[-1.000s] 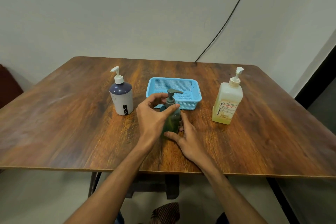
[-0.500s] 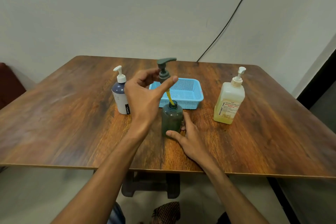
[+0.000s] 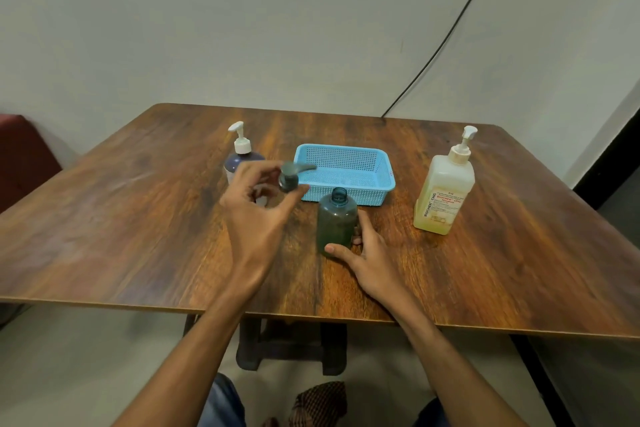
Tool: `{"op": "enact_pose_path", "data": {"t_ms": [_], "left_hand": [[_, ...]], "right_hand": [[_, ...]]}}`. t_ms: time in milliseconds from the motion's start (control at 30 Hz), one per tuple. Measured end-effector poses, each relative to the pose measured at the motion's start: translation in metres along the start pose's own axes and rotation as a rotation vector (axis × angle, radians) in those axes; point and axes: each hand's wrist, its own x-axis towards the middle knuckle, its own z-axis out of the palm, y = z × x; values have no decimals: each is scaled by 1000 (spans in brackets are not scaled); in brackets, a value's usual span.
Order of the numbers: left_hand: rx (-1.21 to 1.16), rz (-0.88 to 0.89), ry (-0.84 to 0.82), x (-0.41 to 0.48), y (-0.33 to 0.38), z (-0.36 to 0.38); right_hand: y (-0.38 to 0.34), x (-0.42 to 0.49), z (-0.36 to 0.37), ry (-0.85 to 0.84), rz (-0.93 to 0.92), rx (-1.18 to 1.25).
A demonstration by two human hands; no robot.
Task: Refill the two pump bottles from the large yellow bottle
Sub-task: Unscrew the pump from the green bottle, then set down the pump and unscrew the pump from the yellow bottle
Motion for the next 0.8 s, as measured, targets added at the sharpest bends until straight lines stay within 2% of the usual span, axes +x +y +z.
{"op": "enact_pose_path", "data": {"t_ms": [300,433,800], "left_hand": [[273,-71,-178,-28,-52,-7],[393,-89,-344,-30,-61,-15],[470,-230,-659,-25,-61,-29]], "right_hand": [[-2,1,-2,-8,4,-10],[-2,1,-3,-18,7,-12],[-3,-1,-3,-25,22,-6]]}}
